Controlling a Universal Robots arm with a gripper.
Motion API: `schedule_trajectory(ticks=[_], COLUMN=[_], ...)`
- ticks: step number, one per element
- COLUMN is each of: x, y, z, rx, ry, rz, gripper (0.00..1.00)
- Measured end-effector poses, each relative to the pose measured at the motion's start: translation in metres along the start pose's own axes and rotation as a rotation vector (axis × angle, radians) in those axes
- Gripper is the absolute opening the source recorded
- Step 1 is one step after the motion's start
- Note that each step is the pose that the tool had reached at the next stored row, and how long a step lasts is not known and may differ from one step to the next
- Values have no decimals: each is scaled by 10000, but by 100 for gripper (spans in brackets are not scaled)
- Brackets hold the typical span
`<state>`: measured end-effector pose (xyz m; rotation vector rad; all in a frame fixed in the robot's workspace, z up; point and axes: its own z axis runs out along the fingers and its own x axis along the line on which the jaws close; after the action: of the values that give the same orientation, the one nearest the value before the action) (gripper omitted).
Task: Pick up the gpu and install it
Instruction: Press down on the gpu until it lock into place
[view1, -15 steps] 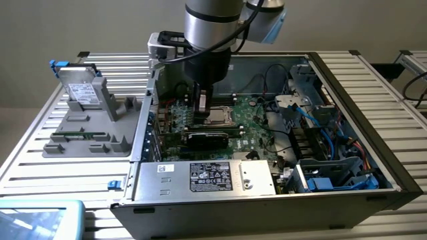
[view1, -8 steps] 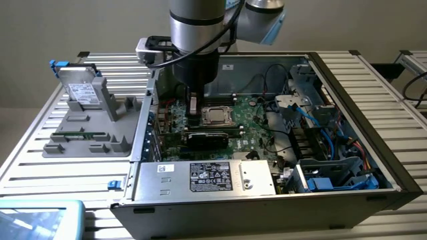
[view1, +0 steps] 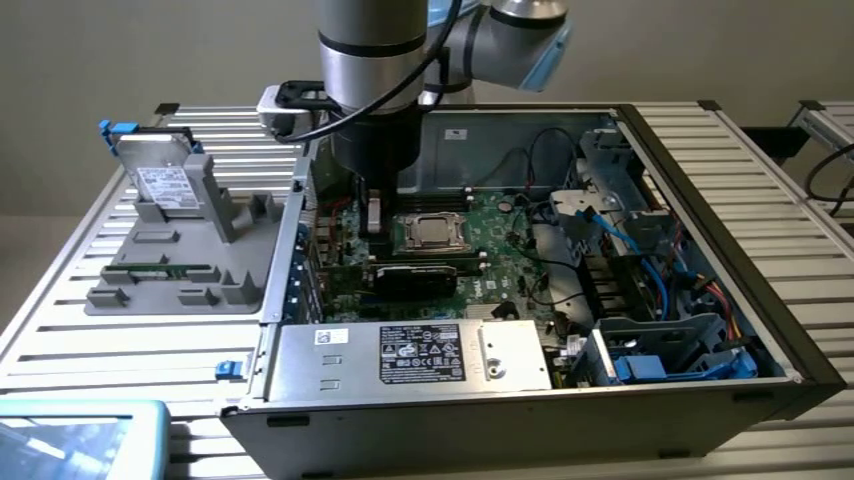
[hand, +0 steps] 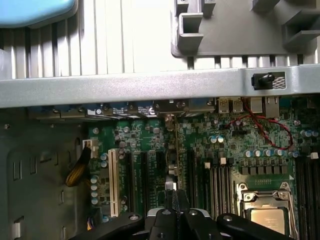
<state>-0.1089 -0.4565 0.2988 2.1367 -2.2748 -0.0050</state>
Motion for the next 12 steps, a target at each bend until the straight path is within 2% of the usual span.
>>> schedule_trajectory(ticks=[2, 7, 9, 12], x=[-20, -83, -84, -84], y=[8, 42, 55, 56], z=[21, 99, 125, 178], rx=[60, 124, 136, 136], ry=[16, 14, 38, 43], rz=[1, 2, 2, 0], gripper=[12, 12, 12, 12])
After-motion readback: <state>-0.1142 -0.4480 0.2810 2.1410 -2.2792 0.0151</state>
